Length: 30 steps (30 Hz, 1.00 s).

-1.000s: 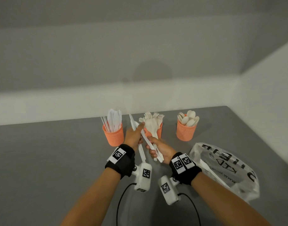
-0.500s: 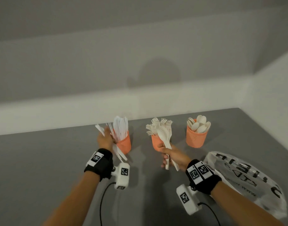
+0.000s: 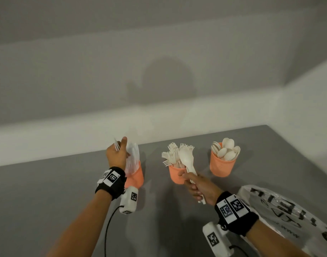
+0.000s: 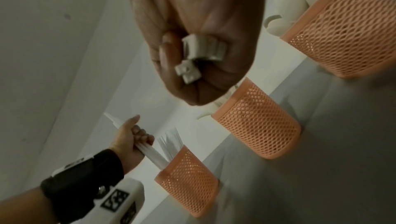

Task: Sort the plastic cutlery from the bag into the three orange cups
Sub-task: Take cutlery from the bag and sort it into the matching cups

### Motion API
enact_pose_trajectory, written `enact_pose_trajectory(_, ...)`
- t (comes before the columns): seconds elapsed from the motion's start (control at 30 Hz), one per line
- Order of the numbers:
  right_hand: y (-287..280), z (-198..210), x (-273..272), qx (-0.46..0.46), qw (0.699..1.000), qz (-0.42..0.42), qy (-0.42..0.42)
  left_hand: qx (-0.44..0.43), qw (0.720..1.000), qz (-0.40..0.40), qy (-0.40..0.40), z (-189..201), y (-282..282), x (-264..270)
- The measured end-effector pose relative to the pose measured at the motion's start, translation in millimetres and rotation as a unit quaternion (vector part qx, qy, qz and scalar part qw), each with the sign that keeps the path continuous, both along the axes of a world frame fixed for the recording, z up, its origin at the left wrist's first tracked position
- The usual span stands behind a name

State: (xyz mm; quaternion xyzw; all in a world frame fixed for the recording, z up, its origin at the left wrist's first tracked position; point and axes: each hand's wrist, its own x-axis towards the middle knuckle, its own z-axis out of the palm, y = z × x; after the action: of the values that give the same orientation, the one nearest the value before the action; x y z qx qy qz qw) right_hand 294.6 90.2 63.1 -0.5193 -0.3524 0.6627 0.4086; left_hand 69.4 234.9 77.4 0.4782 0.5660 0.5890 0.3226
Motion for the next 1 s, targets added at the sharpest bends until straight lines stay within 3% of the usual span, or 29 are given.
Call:
enact_pose_trajectory(0.1, -1, -5, -1, -0.010, 1.000, -0.009, 0.000, 0.041, 0.993, -0.031, 0.102, -21, -5, -3)
enact_pose_trajectory(0.2, 1, -6, -5, -0.013, 1.000, 0.000, 0.006, 0.073, 0.968, -0.059, 0.231, -27, -5, -8)
enact_pose_trajectory(0.27, 2, -6, -9, -0.014, 1.000, 0.008, 0.014, 0.108, 0.931, -0.062, 0.343, -26, -4, -12)
enact_pose_trajectory(0.37, 2, -4, -14, -0.001, 1.000, 0.019, 0.017, 0.156, 0.853, -0.061, 0.495, -28, 0, -20)
enact_pose_trajectory(0.43, 2, -3, -16, 0.005, 1.000, 0.017, 0.016, 0.154, 0.806, -0.051, 0.569, -31, -1, -23)
enact_pose_trajectory(0.5, 2, -3, -16, 0.006, 1.000, 0.014, 0.020, 0.123, 0.783, -0.059, 0.607, -35, -6, -23)
enact_pose_trajectory(0.63, 0, -4, -15, 0.005, 0.998, 0.032, 0.050, -0.004, 0.800, -0.055, 0.597, -31, -13, -17)
enact_pose_trajectory(0.73, 1, -4, -14, -0.005, 0.994, 0.043, 0.099, 0.012, 0.833, -0.019, 0.554, -13, -20, -7)
enact_pose_trajectory(0.8, 2, -5, -12, -0.009, 0.991, 0.039, 0.131, 0.073, 0.880, -0.022, 0.470, 1, -34, 6)
enact_pose_trajectory(0.9, 1, -5, -10, -0.011, 0.985, 0.037, 0.171, 0.097, 0.958, -0.079, 0.259, 14, -66, 33)
enact_pose_trajectory(1.0, -1, -4, -9, -0.010, 0.979, 0.035, 0.199, -0.001, 0.972, -0.191, 0.139, 9, -96, 64)
